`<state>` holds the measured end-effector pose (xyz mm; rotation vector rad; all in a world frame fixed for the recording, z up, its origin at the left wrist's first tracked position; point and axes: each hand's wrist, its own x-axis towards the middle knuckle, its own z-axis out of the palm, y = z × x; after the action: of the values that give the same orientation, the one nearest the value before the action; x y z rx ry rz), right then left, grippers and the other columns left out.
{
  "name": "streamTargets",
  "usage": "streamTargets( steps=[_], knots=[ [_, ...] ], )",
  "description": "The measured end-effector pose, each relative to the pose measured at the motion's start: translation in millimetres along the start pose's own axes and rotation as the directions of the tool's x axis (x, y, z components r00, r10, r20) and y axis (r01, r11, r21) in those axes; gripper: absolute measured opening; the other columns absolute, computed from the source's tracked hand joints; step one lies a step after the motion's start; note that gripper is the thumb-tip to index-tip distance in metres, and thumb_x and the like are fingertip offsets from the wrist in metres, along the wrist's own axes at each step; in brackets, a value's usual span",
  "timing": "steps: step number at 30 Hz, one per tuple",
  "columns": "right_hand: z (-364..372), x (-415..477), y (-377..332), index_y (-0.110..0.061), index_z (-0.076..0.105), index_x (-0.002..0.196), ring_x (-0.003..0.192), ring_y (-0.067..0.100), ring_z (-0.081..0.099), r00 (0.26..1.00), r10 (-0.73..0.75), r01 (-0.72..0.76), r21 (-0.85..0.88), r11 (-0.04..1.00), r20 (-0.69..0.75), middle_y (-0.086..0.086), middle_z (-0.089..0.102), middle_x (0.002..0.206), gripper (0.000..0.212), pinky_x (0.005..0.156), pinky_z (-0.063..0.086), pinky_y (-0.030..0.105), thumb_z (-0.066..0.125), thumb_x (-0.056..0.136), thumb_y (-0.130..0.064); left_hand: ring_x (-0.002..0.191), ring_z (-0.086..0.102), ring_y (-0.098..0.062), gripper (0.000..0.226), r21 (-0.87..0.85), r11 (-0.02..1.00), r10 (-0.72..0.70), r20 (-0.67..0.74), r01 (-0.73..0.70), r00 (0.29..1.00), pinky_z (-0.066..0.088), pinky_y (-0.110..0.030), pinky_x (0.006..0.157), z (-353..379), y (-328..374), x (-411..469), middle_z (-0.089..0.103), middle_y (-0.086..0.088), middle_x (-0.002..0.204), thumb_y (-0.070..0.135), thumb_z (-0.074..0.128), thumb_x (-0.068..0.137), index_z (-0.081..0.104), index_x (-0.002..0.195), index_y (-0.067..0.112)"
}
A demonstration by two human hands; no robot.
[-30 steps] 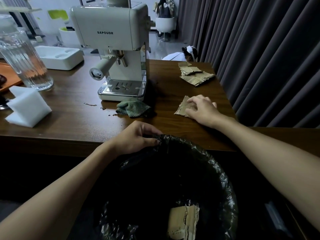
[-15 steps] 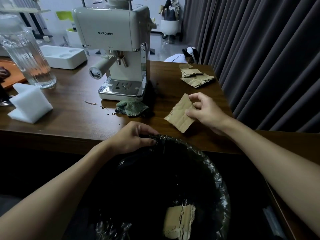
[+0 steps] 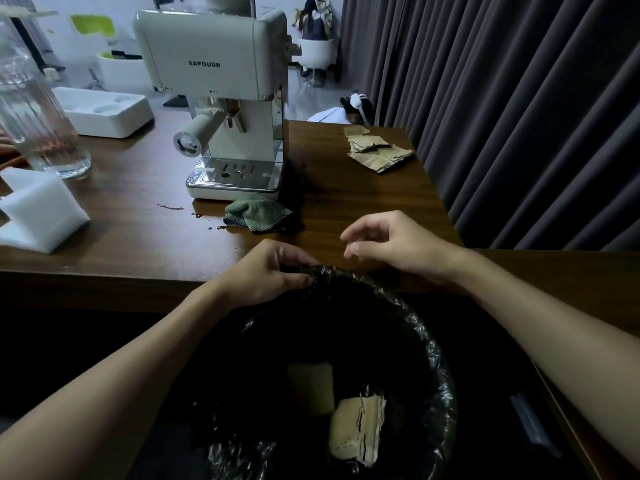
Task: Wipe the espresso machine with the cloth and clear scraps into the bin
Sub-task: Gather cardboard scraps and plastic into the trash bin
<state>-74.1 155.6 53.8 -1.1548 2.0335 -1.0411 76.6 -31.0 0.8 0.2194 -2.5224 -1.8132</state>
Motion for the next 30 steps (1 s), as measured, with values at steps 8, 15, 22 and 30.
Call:
streamTargets(
  steps=[8,15,22,30],
  knots=[
    [-57.5,99.0,70.3,-0.023,0.039,0.144,0.139,0.022,0.036,0.958,0.156,-0.260,-0.490,0.832,-0.243,0.002,0.036,0.152,0.053,0.114,0.032,0.046,0.056,0.095,-0.033,0.079,0.070,-0.014,0.022,-0.045,0.999,-0.030,-0.024,0.028,0.999,0.057,-0.022,0.074,2.5,-4.7,4.1,0.076,-0.012,0.093,-0.008,0.066,0.086,0.074,0.101,0.005],
    [-95.0,164.0,103.6,-0.018,0.022,0.153,0.150,0.018,0.009,0.941,0.149,-0.311,-0.603,0.734,-0.304,0.002,0.013,0.163,0.063,0.120,0.014,0.047,0.043,0.098,-0.041,0.079,0.069,-0.012,0.021,-0.026,0.997,-0.074,-0.050,0.072,0.996,0.054,-0.021,0.073,3.7,-7.6,5.4,0.077,-0.010,0.092,-0.004,0.069,0.085,0.076,0.101,0.008],
    [-92.8,163.4,108.5,-0.024,0.032,0.148,0.145,0.027,0.020,0.923,0.097,-0.346,-0.690,0.635,-0.373,0.006,0.030,0.156,0.053,0.114,0.014,0.055,0.035,0.099,-0.045,0.075,0.069,-0.008,0.026,-0.056,0.997,-0.057,-0.056,0.054,0.997,0.054,-0.018,0.069,5.1,-8.3,5.0,0.078,-0.007,0.089,-0.003,0.070,0.083,0.080,0.094,0.019],
    [-82.3,152.5,109.5,-0.023,0.039,0.146,0.143,0.024,0.027,0.949,0.074,-0.283,-0.721,0.633,-0.307,0.001,0.034,0.155,0.053,0.115,0.017,0.050,0.032,0.099,-0.048,0.077,0.070,-0.009,0.024,-0.037,0.998,-0.053,-0.047,0.051,0.998,0.054,-0.019,0.071,3.1,-9.5,4.3,0.077,-0.009,0.091,-0.002,0.071,0.083,0.079,0.097,0.017]
  ],
)
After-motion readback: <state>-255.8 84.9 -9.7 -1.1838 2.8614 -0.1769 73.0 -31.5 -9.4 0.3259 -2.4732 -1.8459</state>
